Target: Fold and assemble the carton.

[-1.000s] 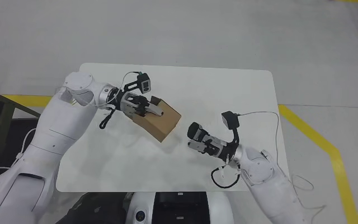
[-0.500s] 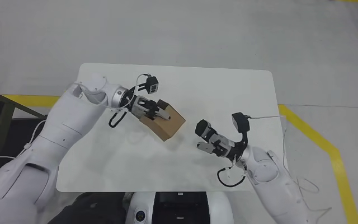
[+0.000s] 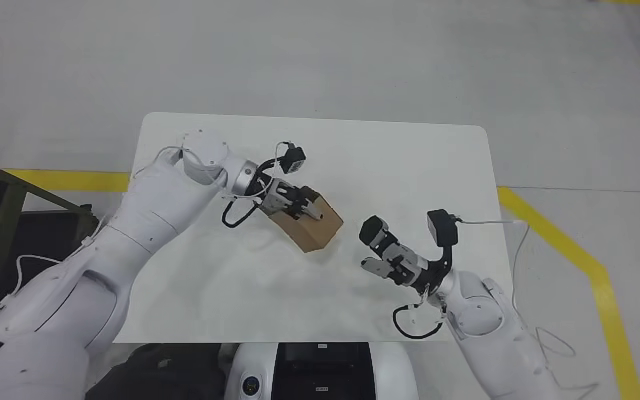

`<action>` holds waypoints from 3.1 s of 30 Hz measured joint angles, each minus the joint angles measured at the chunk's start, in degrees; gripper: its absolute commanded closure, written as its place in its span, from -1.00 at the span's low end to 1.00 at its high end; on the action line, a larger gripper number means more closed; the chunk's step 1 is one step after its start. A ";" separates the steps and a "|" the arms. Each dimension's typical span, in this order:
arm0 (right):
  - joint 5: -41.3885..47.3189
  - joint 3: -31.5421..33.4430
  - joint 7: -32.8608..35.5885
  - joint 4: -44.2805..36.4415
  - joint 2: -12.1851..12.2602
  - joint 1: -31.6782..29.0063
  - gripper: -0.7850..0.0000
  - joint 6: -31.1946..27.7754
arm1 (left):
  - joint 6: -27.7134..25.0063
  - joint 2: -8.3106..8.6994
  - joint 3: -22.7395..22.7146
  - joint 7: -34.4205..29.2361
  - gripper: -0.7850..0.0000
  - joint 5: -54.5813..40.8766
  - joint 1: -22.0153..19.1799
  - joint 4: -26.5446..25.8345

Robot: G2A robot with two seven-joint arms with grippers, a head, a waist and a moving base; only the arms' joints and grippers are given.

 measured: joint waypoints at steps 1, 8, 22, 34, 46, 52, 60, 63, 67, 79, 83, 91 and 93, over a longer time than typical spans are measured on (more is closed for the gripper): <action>-0.52 -0.02 -0.46 -0.01 0.01 -0.09 -1.00 0.26 | -0.38 -0.58 0.61 0.60 -0.70 0.51 -0.45 0.97; -2.36 -0.02 -2.59 -0.38 0.11 -0.61 -1.00 1.44 | -1.84 -3.56 2.88 1.81 -1.00 1.02 -2.59 6.80; -0.89 -3.64 0.24 1.06 0.17 2.38 -1.00 5.33 | -5.80 -2.59 -3.70 -2.71 -1.00 -4.07 -1.96 13.74; 0.29 -6.51 1.63 2.47 0.02 5.32 -1.00 7.30 | 5.78 0.30 -5.80 10.26 -1.00 10.83 0.84 8.47; 0.38 -7.34 1.34 2.25 0.23 5.49 -1.00 6.75 | 6.31 5.35 -17.70 9.61 -1.00 7.36 9.00 -1.28; 0.91 -8.19 1.83 2.65 0.23 6.46 -1.00 6.96 | 8.38 8.00 -23.67 10.46 -1.00 8.92 14.91 -7.52; 1.14 -8.76 1.69 2.97 0.29 7.00 -1.00 7.02 | 11.09 9.95 -28.59 13.73 -1.00 12.48 19.84 -13.06; 1.42 -9.02 1.81 3.14 0.31 7.32 -1.00 6.56 | 9.64 10.63 -31.80 12.27 -1.00 8.96 22.21 -14.99; 3.06 -10.24 2.63 4.68 0.07 9.66 -1.00 5.45 | 7.92 11.49 -36.76 9.86 -1.00 2.69 26.06 -17.76; -9.96 -18.06 -2.68 15.53 -3.07 23.92 -1.00 6.76 | 4.60 12.14 -45.05 0.95 -1.00 -14.99 33.02 -20.65; -25.12 -19.83 -9.40 14.66 -3.91 25.38 -1.00 10.86 | 5.67 12.61 -46.86 -0.08 -1.00 -13.38 33.22 -20.67; -42.13 -21.95 -14.78 13.39 -4.55 27.30 -1.00 15.52 | 6.27 13.10 -49.70 -1.59 -1.00 -14.39 35.33 -22.61; -41.69 -21.93 -14.72 13.40 -4.54 27.28 -1.00 15.49 | 6.27 13.10 -49.67 -1.58 -1.00 -14.36 35.30 -22.58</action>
